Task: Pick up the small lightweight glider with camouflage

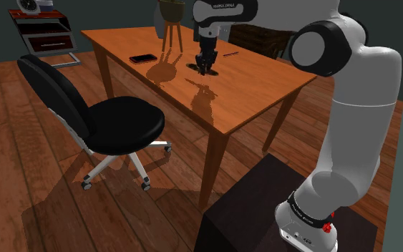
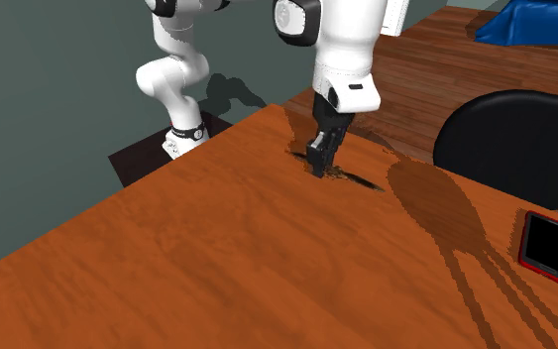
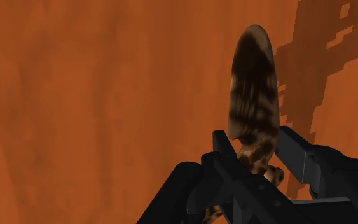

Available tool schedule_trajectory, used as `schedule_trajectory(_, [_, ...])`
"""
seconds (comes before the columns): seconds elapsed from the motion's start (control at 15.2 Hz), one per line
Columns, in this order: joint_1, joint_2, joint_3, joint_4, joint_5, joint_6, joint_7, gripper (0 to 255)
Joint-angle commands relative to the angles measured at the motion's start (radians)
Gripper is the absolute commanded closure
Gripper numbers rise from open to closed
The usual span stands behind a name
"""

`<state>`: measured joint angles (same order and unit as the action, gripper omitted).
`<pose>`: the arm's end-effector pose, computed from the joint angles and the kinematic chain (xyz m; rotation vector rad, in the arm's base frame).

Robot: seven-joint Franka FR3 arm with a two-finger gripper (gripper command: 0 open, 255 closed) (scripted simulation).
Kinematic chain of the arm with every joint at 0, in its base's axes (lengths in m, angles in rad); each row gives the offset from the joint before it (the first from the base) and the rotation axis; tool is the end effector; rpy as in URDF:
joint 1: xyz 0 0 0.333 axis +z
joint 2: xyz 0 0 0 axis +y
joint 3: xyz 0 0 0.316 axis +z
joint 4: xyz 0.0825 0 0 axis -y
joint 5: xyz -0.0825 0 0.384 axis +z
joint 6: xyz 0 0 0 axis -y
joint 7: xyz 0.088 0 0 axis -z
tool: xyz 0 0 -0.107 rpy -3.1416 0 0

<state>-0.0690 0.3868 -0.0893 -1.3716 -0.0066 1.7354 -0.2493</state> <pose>0.6665 -0.0970 0.4958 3.1025 0.1527 -0.0453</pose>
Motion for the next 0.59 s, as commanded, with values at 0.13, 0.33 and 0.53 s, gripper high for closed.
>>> schedule_trajectory(0.13, [-0.001,0.005,0.0,0.063,0.0,-0.059,-0.002,255])
schedule_trajectory(0.33, [-0.002,0.012,-0.001,0.114,0.001,-0.103,-0.003,255])
schedule_trajectory(0.53, [-0.003,0.015,-0.001,0.135,0.001,-0.12,-0.004,255])
